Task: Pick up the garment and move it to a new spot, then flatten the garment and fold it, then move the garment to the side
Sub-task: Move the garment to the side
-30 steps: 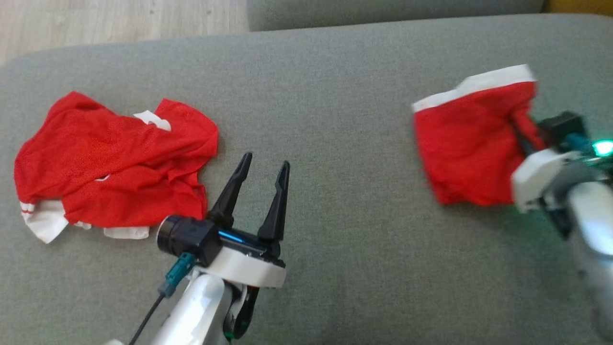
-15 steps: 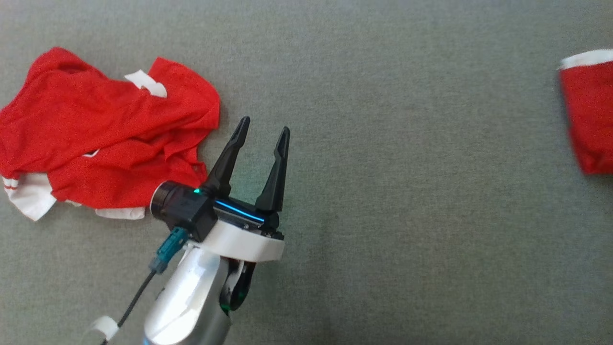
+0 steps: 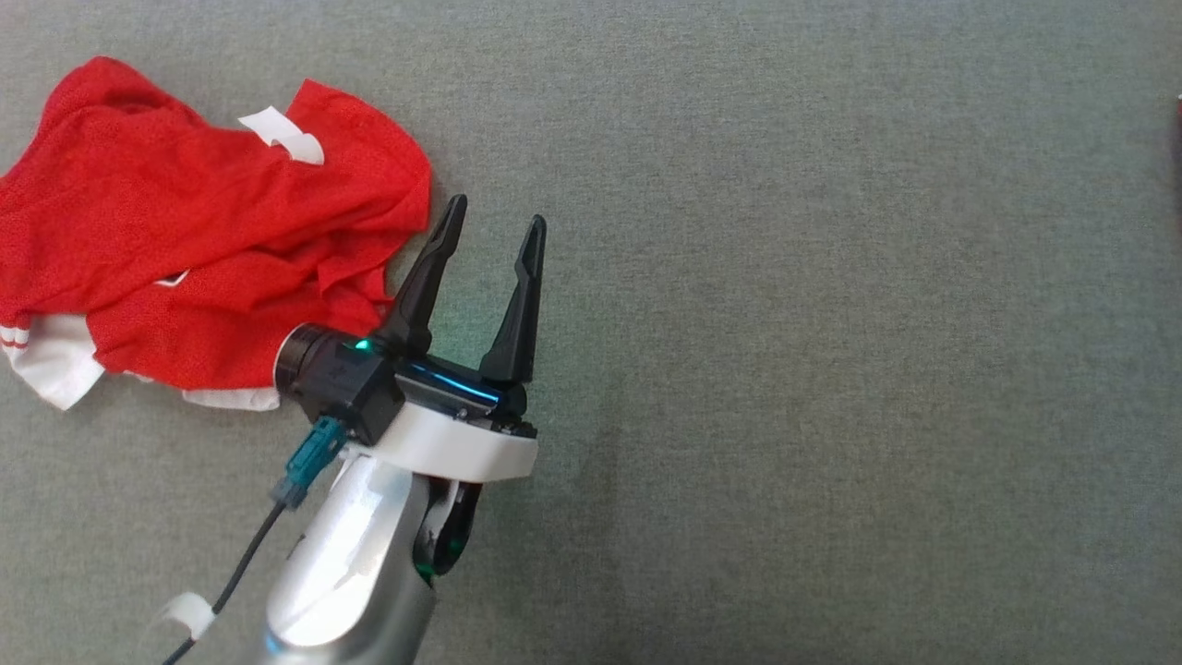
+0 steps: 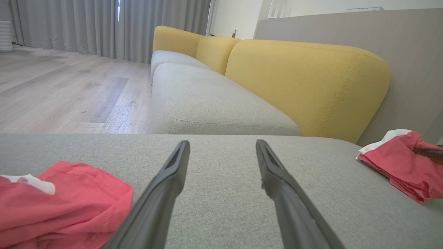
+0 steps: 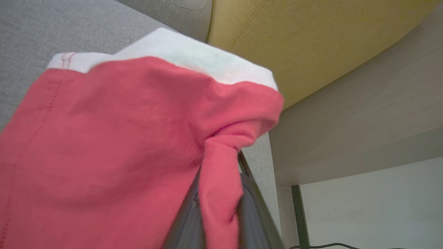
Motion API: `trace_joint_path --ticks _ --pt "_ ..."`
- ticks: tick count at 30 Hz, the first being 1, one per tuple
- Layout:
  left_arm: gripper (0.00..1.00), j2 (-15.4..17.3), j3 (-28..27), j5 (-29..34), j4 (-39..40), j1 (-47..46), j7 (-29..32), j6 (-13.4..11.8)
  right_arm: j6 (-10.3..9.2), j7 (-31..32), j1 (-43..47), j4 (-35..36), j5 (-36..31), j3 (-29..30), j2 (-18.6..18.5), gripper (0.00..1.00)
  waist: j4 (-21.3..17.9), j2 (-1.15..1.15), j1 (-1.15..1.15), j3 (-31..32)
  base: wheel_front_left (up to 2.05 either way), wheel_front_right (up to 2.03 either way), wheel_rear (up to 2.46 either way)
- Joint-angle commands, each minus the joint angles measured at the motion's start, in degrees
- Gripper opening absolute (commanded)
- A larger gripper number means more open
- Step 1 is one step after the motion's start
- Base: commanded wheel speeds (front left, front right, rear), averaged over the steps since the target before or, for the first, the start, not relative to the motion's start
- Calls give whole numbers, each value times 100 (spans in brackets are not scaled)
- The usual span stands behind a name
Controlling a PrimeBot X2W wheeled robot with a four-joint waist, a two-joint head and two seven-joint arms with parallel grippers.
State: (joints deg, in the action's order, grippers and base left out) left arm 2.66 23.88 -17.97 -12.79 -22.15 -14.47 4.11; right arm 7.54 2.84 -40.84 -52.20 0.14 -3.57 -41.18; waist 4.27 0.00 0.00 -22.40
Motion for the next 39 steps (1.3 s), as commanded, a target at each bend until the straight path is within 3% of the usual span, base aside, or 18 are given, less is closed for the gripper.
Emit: trace_joint_path --ticks 1,2,13,20,28,39 --pt "100 21 -217 57 153 -145 -52 30 -5 -142 -76 136 -73 68 -115 53 -6 0 0 11 0 0 0" --pt "100 21 -227 61 147 -142 -52 33 -5 -183 -83 153 -105 127 -75 100 -11 0 0 19 0 0 0" --pt "100 21 -360 72 74 -32 -52 48 -5 -430 -57 550 -463 573 505 100 -95 0 0 392 0 0 0" --pt "100 21 -698 107 105 318 -52 0 -5 -667 119 1378 -189 546 1430 100 -216 0 0 1109 0 0 0" --pt "100 21 -1233 84 263 911 -52 -37 -5 -578 637 2782 490 530 2311 100 -258 0 0 1937 0 0 0" --pt "100 21 -1544 81 280 1635 -52 30 -5 -726 2221 3902 1156 646 3697 100 -291 0 0 2432 0 0 0"
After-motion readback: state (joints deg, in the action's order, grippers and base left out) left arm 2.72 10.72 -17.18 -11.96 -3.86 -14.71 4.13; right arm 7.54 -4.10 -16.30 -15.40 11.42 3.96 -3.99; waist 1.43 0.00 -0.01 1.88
